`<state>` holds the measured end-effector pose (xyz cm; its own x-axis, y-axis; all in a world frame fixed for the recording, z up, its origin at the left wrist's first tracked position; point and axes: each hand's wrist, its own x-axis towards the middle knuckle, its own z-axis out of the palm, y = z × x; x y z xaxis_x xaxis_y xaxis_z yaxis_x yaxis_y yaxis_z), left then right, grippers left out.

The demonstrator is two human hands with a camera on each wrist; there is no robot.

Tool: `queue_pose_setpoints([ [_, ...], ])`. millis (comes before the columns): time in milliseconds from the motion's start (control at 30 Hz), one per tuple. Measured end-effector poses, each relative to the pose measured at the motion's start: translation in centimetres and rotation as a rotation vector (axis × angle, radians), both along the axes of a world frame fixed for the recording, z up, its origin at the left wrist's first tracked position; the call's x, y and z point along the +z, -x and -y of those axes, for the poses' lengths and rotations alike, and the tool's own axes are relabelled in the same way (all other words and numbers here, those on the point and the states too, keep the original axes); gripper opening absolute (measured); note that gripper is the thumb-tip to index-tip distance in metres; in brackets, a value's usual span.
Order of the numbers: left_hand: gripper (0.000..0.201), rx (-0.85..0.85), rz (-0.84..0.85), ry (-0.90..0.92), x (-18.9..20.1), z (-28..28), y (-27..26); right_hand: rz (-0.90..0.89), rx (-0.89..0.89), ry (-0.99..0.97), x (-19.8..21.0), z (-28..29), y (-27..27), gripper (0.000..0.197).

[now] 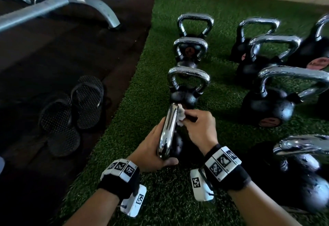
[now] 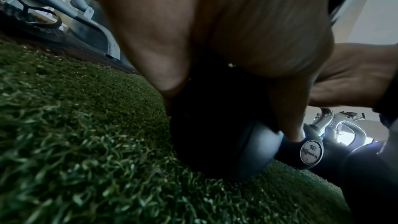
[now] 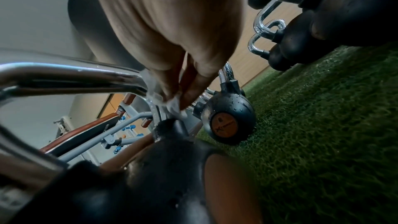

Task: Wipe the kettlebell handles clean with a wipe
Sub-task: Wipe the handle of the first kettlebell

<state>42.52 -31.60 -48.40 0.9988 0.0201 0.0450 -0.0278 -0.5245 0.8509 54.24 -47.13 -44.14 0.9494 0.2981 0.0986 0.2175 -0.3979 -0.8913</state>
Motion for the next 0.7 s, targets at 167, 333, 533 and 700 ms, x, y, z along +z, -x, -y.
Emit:
queue_pose_setpoints([
  [167,0.125,0.008,-0.036,0.006,0.2,-0.1,0.0,-0.010,0.026,-0.050,0.3,0.0,0.3,0.023],
  [333,0.125,0.004,-0.044,-0.032,0.3,-0.2,-0.3,0.184,0.029,-0.070,1.6,0.1,0.7,0.033],
  [533,0.124,-0.021,-0.081,0.012,0.8,-0.5,-0.5,0.427,0.119,-0.131,2.2,0.5,1.7,0.028],
  [700,0.116,-0.032,-0.077,0.023,0.2,-0.8,-1.2,0.484,0.171,-0.113,3.3,0.7,2.1,0.027],
])
